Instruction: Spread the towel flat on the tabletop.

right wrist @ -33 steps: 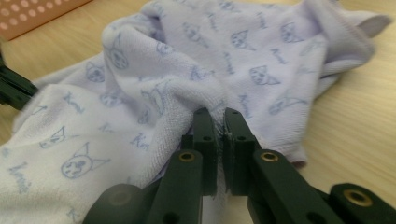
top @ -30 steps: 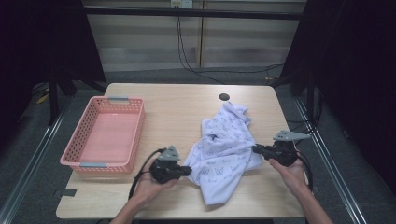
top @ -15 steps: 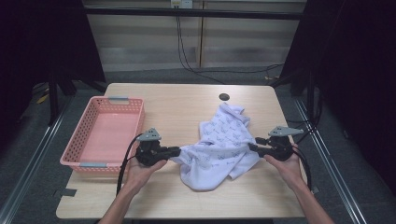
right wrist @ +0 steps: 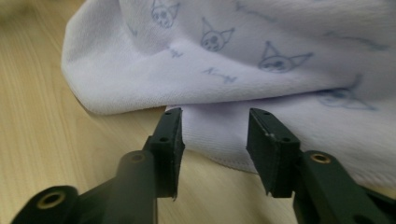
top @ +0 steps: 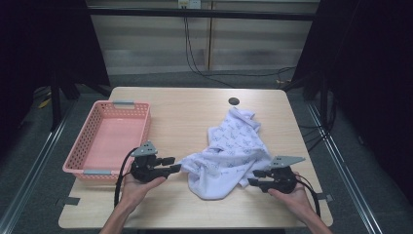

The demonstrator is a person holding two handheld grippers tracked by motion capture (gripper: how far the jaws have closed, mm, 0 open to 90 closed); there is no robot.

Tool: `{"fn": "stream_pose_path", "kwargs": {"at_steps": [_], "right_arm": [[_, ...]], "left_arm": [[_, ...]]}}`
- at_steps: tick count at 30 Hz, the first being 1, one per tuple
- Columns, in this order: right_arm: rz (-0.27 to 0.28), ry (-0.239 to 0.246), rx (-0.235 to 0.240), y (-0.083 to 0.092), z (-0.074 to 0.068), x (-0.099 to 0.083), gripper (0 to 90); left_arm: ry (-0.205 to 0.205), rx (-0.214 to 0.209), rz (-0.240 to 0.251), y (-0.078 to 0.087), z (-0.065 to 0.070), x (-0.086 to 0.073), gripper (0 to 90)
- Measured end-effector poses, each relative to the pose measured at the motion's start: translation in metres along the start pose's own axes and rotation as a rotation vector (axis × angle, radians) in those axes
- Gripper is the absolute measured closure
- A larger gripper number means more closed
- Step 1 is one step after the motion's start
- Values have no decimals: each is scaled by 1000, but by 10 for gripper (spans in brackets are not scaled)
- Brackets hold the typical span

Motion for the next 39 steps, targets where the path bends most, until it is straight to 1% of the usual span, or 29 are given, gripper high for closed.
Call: {"fn": "stream_pose_path", "kwargs": {"at_steps": [3, 4, 6, 7, 8, 9, 10, 11, 13, 15, 16, 17, 19, 21, 22, 23, 25, 27, 28, 29, 30, 31, 32, 33, 34, 35, 36, 38, 39], "right_arm": [[-14, 7, 33, -12, -4, -3, 520], [-28, 10, 39, -15, -6, -5, 505], [-51, 33, 50, -21, -10, -9, 506], [-65, 46, 50, -23, -12, -11, 519], [-61, 67, 49, -24, -14, -12, 558], [-75, 88, 50, -23, -16, -13, 662], [-85, 86, 66, -22, -19, -13, 759], [-83, 89, 64, -20, -18, -13, 825], [-56, 65, 76, -12, -18, -7, 853], [0, 50, 54, 0, -11, 5, 858], [36, 48, 31, 7, -6, 12, 859], [64, 38, 19, 14, -2, 17, 860], [92, 26, -21, 28, 11, 21, 861], [127, -3, -63, 42, 25, 25, 862], [144, -13, -88, 49, 33, 26, 863], [165, -33, -102, 55, 40, 28, 863], [190, -51, -137, 66, 52, 29, 863], [210, -78, -150, 71, 59, 29, 864], [203, -83, -151, 71, 61, 27, 863], [188, -76, -156, 70, 62, 25, 863], [175, -71, -155, 68, 62, 23, 863], [166, -72, -151, 66, 61, 22, 863], [158, -69, -155, 64, 61, 21, 863], [146, -70, -155, 61, 62, 19, 863], [137, -71, -153, 59, 62, 17, 862], [129, -70, -151, 58, 63, 15, 862], [122, -73, -148, 57, 63, 14, 862], [122, -80, -143, 56, 63, 13, 862], [122, -80, -140, 57, 62, 12, 862]], "left_arm": [[0, 15, -7, -8, -4, -4, 476], [2, 18, 1, -13, -5, -4, 466], [-6, 27, -15, -21, -5, -3, 465], [-26, 27, -18, -24, -5, -2, 491], [-36, 18, 1, -25, -3, 0, 605], [-26, -4, 20, -24, 1, 3, 688], [-33, -22, 23, -23, 4, 6, 752], [-50, -18, 30, -20, 5, 9, 797], [-24, -48, 59, -12, 9, 16, 819], [-22, -41, 68, -4, 8, 21, 827], [-20, -40, 73, 0, 7, 24, 830], [-23, -27, 83, 4, 6, 28, 831], [-14, -19, 103, 11, 4, 34, 832], [-22, 5, 110, 17, 0, 38, 833], [-9, 4, 118, 20, -1, 39, 833], [-8, 13, 118, 23, -3, 40, 833], [-1, 31, 104, 24, -8, 39, 833], [20, 32, 104, 20, -13, 37, 833], [30, 45, 103, 14, -17, 34, 831], [38, 70, 85, 6, -23, 28, 817], [43, 90, 60, -3, -28, 21, 776], [34, 147, 24, -8, -32, 17, 730], [-2, 134, 32, -14, -26, 19, 634], [-3, 92, 42, -17, -19, 21, 588], [-18, 122, 22, -18, -16, 22, 573], [-25, 116, 23, -20, -9, 24, 552], [-37, 92, 33, -21, -3, 27, 554], [-25, 66, 37, -21, 8, 30, 549], [-38, 44, 40, -19, 14, 32, 546]]}}
Point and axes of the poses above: each handheld gripper's, and its own axes: y roughly backward along the jaws, x roughly out of its top, z roughly to its right, the point moved 9 cm from there along -y, roughly forward along the jaws, and after that the axes turned 15 degrees about z, right-handed, at the moved point
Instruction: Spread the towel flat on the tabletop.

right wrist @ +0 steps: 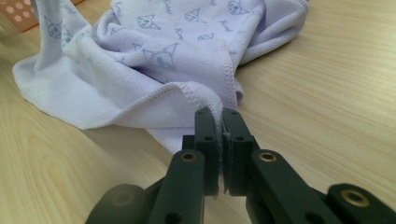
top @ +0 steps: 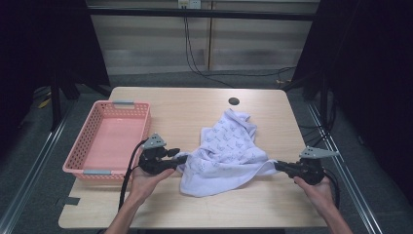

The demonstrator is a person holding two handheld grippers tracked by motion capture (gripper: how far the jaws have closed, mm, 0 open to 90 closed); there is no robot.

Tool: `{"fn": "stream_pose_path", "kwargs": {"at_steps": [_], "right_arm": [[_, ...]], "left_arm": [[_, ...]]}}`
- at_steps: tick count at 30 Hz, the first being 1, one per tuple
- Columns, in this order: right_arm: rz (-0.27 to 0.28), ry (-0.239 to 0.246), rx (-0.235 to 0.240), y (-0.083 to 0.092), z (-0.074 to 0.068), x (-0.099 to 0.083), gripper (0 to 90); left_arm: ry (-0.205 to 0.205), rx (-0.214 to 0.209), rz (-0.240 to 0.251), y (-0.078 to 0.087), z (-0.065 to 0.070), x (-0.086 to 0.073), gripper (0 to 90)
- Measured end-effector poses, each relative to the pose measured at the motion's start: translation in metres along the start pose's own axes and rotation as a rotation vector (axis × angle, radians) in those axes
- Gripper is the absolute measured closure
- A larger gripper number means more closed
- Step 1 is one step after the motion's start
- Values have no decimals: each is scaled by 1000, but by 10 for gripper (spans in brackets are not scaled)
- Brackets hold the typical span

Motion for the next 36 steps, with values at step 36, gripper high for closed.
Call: {"fn": "stream_pose_path", "kwargs": {"at_steps": [36], "right_arm": [[-1, 0, 9, -4, -4, -2, 860]], "left_arm": [[-154, -167, -307, 5, 41, -92, 562]]}}
Point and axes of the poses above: each handheld gripper's, and its own axes: y roughly backward along the jaws, x roughly out of its top, z roughly to its right, the point moved 9 cm from there along -y, roughly forward along the jaws, and after that the axes turned 15 degrees about z, right-handed, at the moved point
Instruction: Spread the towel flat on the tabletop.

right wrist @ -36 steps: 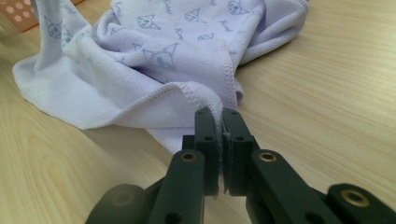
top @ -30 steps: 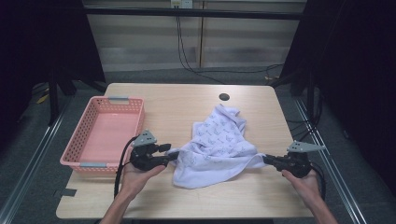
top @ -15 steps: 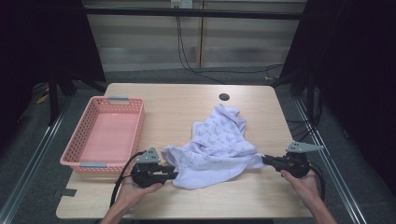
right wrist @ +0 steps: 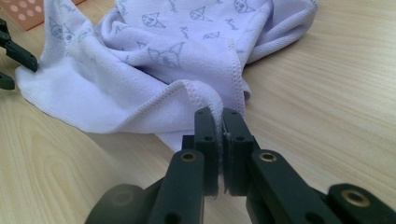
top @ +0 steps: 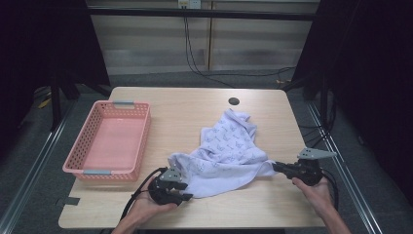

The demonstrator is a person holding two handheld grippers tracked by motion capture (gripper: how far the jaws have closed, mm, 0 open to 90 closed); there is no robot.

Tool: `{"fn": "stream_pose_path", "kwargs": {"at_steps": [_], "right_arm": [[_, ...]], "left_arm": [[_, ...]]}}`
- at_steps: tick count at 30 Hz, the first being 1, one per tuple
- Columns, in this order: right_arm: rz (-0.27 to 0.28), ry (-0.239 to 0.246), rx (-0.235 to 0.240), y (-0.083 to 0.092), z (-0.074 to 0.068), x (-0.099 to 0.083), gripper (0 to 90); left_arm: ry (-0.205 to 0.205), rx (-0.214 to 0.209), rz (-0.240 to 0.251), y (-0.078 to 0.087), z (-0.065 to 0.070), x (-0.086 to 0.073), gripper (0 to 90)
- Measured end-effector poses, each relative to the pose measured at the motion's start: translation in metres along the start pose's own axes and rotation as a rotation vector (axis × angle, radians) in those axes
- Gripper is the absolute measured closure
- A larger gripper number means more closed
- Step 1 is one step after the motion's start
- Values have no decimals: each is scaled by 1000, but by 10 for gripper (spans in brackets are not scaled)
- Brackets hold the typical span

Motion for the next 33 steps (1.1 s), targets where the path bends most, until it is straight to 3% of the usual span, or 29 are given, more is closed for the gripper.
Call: {"fn": "stream_pose_path", "kwargs": {"at_steps": [4, 6, 8, 13, 14, 15, 16, 17, 19, 25, 27, 33], "right_arm": [[-3, -12, 6, -2, 0, -1, 860], [2, -9, 10, -2, -2, 1, 860], [11, -6, 12, -1, -1, 4, 860], [60, -33, 11, 2, 3, 20, 860], [70, -31, 14, 2, 3, 26, 860], [81, -20, 18, 1, 3, 32, 860], [81, -20, 18, 1, 3, 32, 860], [104, -14, 19, 1, 3, 45, 860], [136, -9, 18, 2, 4, 62, 860], [259, 31, 7, 10, 6, 132, 861], [295, 50, -5, 13, 7, 156, 861], [386, 83, -25, 25, 7, 222, 861]], "left_arm": [[-75, 66, -28, 3, -7, -1, 810], [-48, 39, -17, 3, -5, 0, 858], [-5, 15, 24, 6, -6, 6, 872], [110, -21, 216, 29, -14, 41, 874], [110, -15, 235, 34, -17, 48, 873], [99, 19, 270, 43, -24, 61, 873], [99, 19, 270, 43, -24, 61, 873], [106, 20, 293, 47, -27, 68, 873], [84, 35, 330, 59, -33, 87, 875], [31, 97, 480, 100, -52, 160, 876], [32, 110, 542, 113, -58, 183, 876], [-6, 167, 617, 140, -71, 230, 878]]}}
Point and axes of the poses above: each handheld gripper's, and its own axes: y roughly backward along the jaws, x roughly out of its top, z roughly to its right, the point moved 9 cm from there along -y, roughly forward along the jaws, and after that the axes turned 15 degrees about z, right-handed, at the moved point
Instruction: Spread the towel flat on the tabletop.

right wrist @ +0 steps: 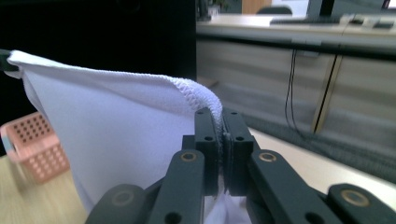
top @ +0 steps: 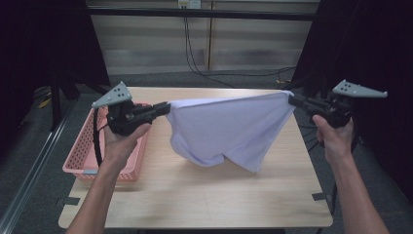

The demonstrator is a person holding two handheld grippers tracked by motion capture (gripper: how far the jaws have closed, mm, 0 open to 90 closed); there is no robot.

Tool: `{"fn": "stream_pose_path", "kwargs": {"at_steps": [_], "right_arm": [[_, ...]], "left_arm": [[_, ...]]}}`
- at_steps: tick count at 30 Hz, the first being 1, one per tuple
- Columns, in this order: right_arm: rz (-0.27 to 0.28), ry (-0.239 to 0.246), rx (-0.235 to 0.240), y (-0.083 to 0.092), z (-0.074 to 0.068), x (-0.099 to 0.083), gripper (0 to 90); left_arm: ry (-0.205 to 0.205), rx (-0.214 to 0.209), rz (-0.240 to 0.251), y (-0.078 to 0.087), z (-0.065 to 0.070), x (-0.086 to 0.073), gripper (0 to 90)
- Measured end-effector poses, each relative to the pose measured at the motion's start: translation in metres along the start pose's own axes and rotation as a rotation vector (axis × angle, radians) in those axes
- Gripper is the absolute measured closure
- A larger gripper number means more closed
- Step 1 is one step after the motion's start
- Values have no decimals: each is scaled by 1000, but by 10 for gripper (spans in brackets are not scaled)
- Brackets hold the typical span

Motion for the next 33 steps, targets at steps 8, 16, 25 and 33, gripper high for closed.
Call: {"fn": "stream_pose_path", "kwargs": {"at_steps": [8, 16, 25, 33], "right_arm": [[131, 72, 6, -1, -13, 87, 861], [164, 103, 54, 16, -36, 110, 862], [-31, -12, 146, 81, -71, -28, 862], [-245, -137, 232, 145, -127, -147, 787]], "left_arm": [[-55, 25, 115, -3, -7, 81, 878], [-44, 3, 95, 11, 6, 78, 878], [85, -90, -109, 70, 59, -68, 876], [204, -215, -250, 124, 121, -155, 813]]}}
Point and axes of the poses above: each handheld gripper's, and its own axes: y roughly backward along the jaws, x roughly out of its top, z roughly to its right, the point moved 9 cm from there along -y, roughly forward along the jaws, and after that the axes turned 15 degrees about z, right-handed, at the moved point
